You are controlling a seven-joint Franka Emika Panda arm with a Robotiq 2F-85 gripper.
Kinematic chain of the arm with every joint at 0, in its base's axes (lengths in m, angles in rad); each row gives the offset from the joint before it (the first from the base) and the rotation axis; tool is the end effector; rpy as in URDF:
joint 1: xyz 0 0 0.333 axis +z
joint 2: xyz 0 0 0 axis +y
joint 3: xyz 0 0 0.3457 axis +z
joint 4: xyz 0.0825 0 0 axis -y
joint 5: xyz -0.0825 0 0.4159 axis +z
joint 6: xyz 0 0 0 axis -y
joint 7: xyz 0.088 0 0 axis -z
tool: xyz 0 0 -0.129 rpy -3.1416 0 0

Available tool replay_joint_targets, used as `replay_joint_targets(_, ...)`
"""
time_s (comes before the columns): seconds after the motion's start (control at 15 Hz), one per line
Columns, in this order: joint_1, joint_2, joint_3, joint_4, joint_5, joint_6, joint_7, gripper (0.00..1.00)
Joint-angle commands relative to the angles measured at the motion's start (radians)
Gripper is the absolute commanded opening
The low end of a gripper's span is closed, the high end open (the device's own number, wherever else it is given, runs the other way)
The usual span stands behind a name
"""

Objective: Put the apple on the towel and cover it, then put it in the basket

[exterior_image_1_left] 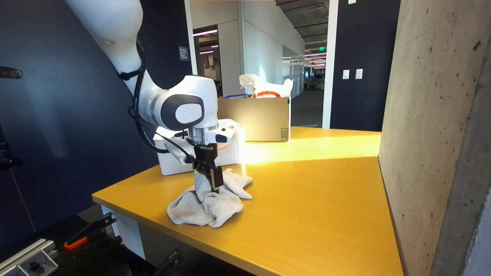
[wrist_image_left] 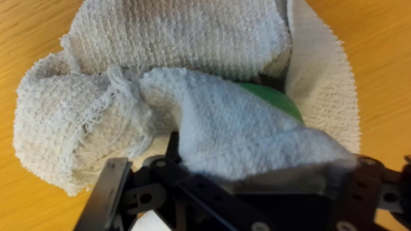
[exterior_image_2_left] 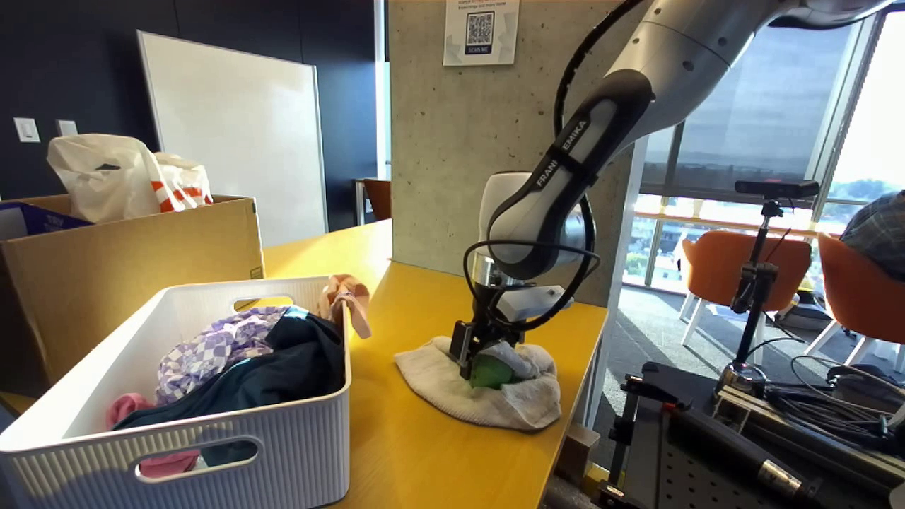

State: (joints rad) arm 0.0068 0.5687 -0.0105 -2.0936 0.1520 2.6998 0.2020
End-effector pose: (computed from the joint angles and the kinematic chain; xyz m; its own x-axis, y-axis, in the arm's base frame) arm 0.6132 -0.0061 0.1232 0.9423 -0.3342 0.0199 -0.3322 -0.9406 -0.0696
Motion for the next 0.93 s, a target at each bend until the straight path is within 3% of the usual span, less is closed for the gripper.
replay_joint_targets(0.0,0.029,0.041,-0.018,0.055,-0.028,-0.043,0.015,0.75)
replay_joint_targets(0.07,0.031,0.043,-0.02,0.053,-0.03,-0.036,0.015,0.74)
replay_joint_targets(0.27,0.041,0.023,-0.031,0.036,-0.032,-0.03,0.023,0.54)
replay_joint_targets(0.6,0.077,-0.013,-0.091,0.06,-0.074,-0.121,0.089,0.54)
replay_joint_targets(0.87,0.163,-0.021,-0.192,0.189,-0.215,-0.328,0.27,0.54)
